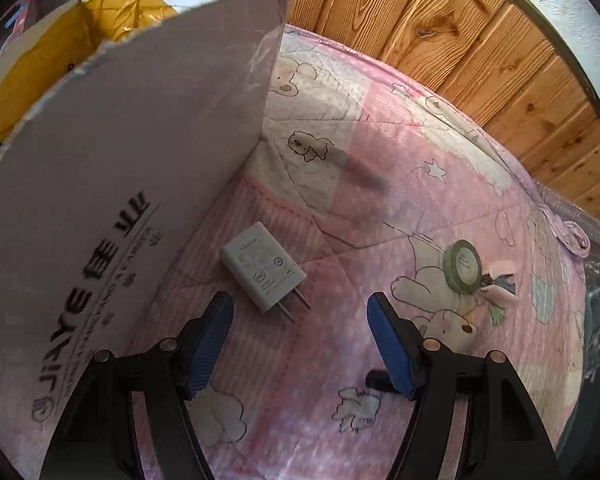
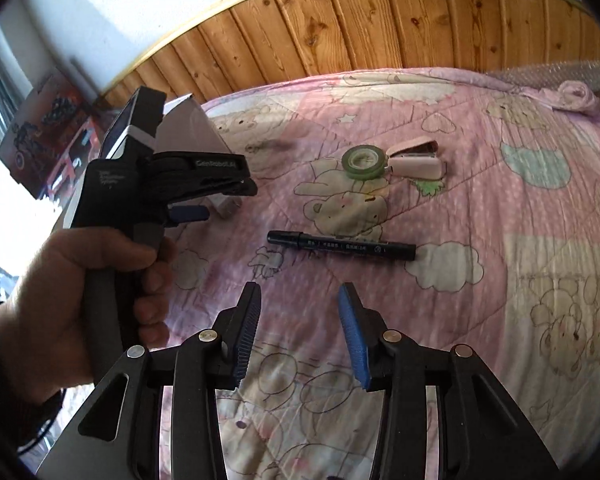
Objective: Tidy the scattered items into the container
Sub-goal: 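Grasp the white charger with the left tool while the right tool grasps the black marker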
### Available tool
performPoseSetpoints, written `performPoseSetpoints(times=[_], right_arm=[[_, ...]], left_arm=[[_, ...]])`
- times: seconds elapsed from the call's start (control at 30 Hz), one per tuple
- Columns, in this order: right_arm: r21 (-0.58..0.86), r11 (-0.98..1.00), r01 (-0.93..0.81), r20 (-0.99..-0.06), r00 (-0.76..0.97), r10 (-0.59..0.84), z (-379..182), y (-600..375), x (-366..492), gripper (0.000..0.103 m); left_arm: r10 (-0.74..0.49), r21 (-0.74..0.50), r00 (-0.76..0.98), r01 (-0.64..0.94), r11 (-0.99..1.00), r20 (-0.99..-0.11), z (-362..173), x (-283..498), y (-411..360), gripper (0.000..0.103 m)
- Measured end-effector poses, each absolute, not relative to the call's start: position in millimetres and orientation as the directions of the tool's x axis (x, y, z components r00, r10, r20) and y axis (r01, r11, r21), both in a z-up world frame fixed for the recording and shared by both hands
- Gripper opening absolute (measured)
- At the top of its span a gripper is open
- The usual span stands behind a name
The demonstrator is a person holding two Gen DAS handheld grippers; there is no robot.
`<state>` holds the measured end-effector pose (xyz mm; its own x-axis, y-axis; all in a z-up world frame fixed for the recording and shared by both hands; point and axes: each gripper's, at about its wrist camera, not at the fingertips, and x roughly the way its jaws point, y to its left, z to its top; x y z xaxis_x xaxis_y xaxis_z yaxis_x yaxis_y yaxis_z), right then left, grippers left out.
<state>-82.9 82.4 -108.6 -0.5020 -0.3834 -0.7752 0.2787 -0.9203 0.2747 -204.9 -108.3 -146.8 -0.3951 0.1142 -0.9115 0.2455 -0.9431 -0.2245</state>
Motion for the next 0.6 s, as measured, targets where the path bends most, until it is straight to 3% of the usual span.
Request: performPoseSetpoints(times=[0.13,0.23,0.3,0.33,0.53,0.6], right_arm=[[0.137,-0.905,0.402,-0.804,-0.489,-0.339,-120,78,-106,0.049],[0.015,-0.868,0.496,-0.823,-0.487,-0.292,-132,71,-121,0.050],[-0.007,-0.830,0.557,-0.836,-0.458,-0.300,-142,67,-126,0.050],[-0.005,-0.814,0.581,-0.842,-0.441,-0.310,-146,67,-129,0.050],[0.031,-0.766,0.642,-0.833,-0.407,-0.374,-156,69,-130,0.052],[0.057,-0.753,0.655,-0.828,-0.391,-0.403,-155,68,-128,0.049]], left_arm=[[0.068,-0.186,-0.405,0.259,-0.948,-0.912,-158,-220,-109,0.073],[0.104,-0.194,-0.432,0.169,-0.966,-0.896,-157,-221,-103,0.071],[0.201,-0.244,-0.446,0.041,-0.969,-0.872,-156,-215,-99,0.038],[0.252,-0.268,-0.440,-0.027,-0.963,-0.862,-156,-211,-97,0.034],[0.292,-0.277,-0.469,-0.102,-0.955,-0.834,-153,-182,-105,0.036],[0.260,-0.262,-0.489,-0.067,-0.963,-0.833,-150,-183,-109,0.055]])
